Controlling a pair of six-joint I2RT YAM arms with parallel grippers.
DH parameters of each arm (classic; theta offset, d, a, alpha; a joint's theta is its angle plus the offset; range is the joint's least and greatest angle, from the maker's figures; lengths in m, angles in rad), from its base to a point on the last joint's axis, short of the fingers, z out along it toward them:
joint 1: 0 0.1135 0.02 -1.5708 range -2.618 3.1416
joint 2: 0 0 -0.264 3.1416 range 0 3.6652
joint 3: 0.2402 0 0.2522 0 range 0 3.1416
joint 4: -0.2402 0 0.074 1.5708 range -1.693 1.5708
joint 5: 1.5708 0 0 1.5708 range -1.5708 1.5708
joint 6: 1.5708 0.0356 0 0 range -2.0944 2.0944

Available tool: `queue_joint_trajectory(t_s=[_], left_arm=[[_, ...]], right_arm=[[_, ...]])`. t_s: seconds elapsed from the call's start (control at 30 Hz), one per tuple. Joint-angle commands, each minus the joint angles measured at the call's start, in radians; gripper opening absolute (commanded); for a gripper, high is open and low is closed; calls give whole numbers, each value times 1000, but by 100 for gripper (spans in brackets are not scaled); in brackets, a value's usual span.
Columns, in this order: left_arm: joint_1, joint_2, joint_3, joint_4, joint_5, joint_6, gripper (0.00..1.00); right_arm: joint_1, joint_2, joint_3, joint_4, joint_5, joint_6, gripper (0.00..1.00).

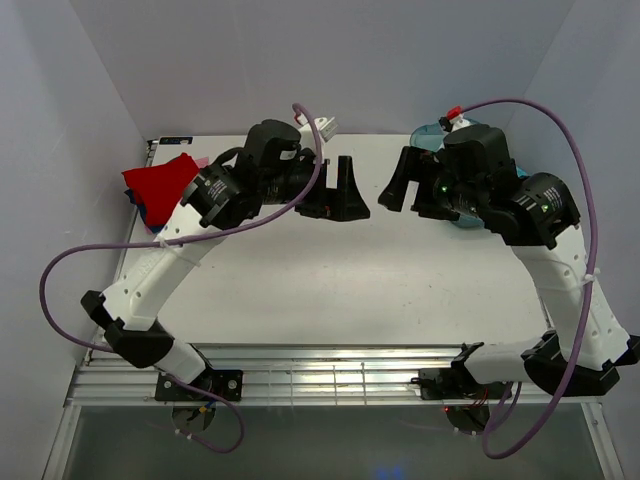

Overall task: Fold and stack the t-shirts
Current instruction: Grab crumpled tshirt from bin with the right arm

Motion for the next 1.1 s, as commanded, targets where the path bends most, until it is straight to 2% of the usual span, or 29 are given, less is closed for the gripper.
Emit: queue_joint_trajectory(t_s=[0.0,0.03,0.07,0.1,0.13,0.17,0.2,0.23,0.27,0.3,0.37,0.4,0.5,0.53,0.63,0.67,0.73,0.8,0.93,1.07], left_arm=[[1,-127,-162,204,24,-82,98],[1,-149,-220,249,-14,-99,98],[1,-169,-280,292,-89,-119,98],[-1,-198,-390,386,-115,-163,98],[-1,-207,-443,434,-137,-191,98],[1,-212,-488,468,-163,-217,98],[-1,-215,-549,481,-195,-274,98],[-3,-217,-577,475,-224,-298,98],[-3,-218,-598,458,-253,-314,98],[-3,-223,-611,400,-349,-337,98],[-1,-258,-640,351,-431,-372,98],[-3,-270,-644,300,-526,-365,98],[19,-249,-622,175,-640,-229,98],[57,-234,-599,150,-637,-161,98],[112,-217,-585,122,-588,-109,98],[114,-232,-610,137,-590,-95,98],[132,-296,-660,221,-564,-92,98],[151,-339,-732,286,-533,-98,98],[172,-338,-776,291,-511,-130,98],[172,-341,-787,291,-504,-153,98]], right_arm=[[3,-47,-56,18,136,-194,90],[3,-62,-205,92,191,-263,90],[-10,-79,-295,152,354,-328,90],[-43,-92,-377,214,402,-455,90],[-97,-87,-488,277,395,-515,90],[-235,-78,-527,398,284,-561,90],[-304,-70,-562,457,229,-591,90],[-342,-32,-578,480,231,-545,90],[-391,1,-549,482,166,-530,90],[-402,56,-543,512,136,-513,90],[-421,107,-509,568,101,-485,90],[-425,155,-484,603,114,-490,90],[-477,231,-402,664,70,-510,91],[-512,252,-385,675,43,-507,92],[-560,359,-306,672,30,-514,95],[-589,385,-288,674,23,-526,99],[-635,457,-219,663,9,-528,100],[-658,520,-184,661,-22,-511,96],[-749,640,-111,638,-148,-485,90],[-752,727,-110,637,-235,-491,85]])
